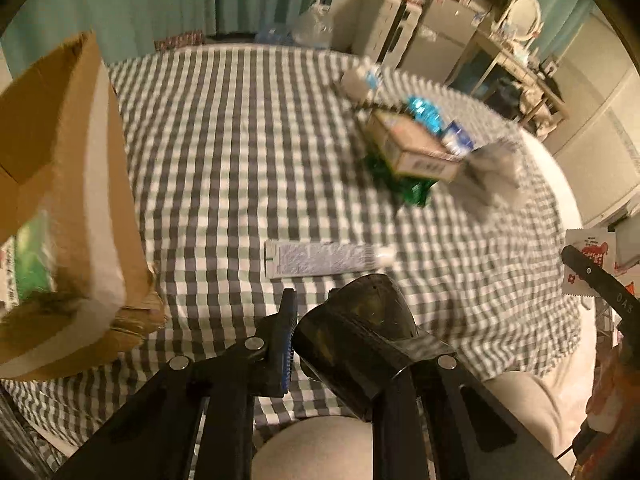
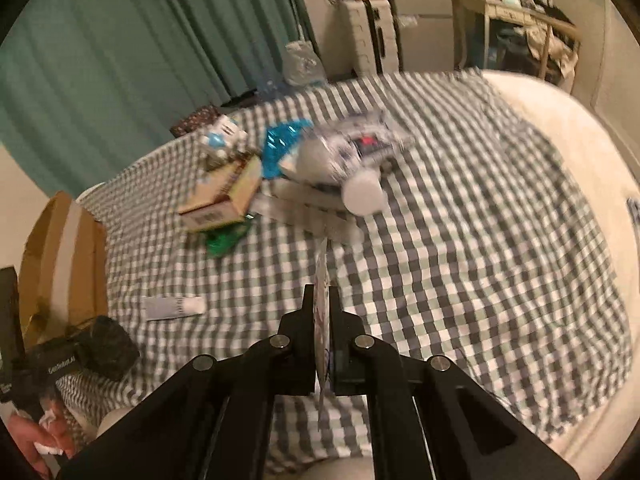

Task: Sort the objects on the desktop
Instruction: 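Carry both items over the cardboard box and open both tools to drop them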

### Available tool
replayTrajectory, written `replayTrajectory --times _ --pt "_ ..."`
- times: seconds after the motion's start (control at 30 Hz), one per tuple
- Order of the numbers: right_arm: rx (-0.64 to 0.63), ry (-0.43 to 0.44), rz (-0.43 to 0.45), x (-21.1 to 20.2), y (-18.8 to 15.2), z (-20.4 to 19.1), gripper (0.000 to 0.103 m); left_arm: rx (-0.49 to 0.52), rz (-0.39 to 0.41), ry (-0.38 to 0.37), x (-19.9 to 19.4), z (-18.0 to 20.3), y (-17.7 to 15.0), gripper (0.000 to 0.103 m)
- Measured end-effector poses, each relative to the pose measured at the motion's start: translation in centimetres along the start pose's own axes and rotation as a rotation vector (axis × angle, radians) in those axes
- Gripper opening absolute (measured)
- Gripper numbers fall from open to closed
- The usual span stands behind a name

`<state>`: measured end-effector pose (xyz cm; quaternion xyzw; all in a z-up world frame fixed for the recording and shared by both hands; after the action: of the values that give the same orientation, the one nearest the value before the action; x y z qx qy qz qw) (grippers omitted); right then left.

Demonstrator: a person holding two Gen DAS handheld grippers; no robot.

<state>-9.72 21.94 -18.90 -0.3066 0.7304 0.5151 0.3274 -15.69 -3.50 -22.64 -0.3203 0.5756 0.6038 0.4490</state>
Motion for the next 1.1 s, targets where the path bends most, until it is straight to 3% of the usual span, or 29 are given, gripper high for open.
replayTrajectory --times 0.23,0.5,0.67,1.1 --pt "-0.062 0.023 0.088 -6.0 1.2 -3.2 0.003 0.002 0.136 -0.034 -6.6 0.4 1.6 0.016" --pt "-0.184 0.106 0.187 -12.6 3.2 -10.6 0.003 0.02 0.294 -0.067 -15.3 0.1 4.9 0.016" --pt "-0.266 0.162 0.203 -13.9 3.5 -15.3 0.003 0.002 0.371 -0.059 -19.1 -1.6 6.3 0.016" --pt "-0.431 0.302 0.15 -12.5 1.7 -25.5 0.003 -0.139 0.402 0.031 -21.6 -11.2 6.0 0.016"
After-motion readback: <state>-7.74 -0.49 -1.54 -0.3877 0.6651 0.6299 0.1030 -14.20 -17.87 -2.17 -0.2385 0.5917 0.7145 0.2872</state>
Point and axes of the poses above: each gripper's, at about its wrist camera, not at the fingertips, and x roughly the way its jaws point, z to its right, y to its top, the point moved 2 cm from there along x, roughly the way its jaws point, and after that the axes turned 3 degrees about y, right-handed, at the moved point
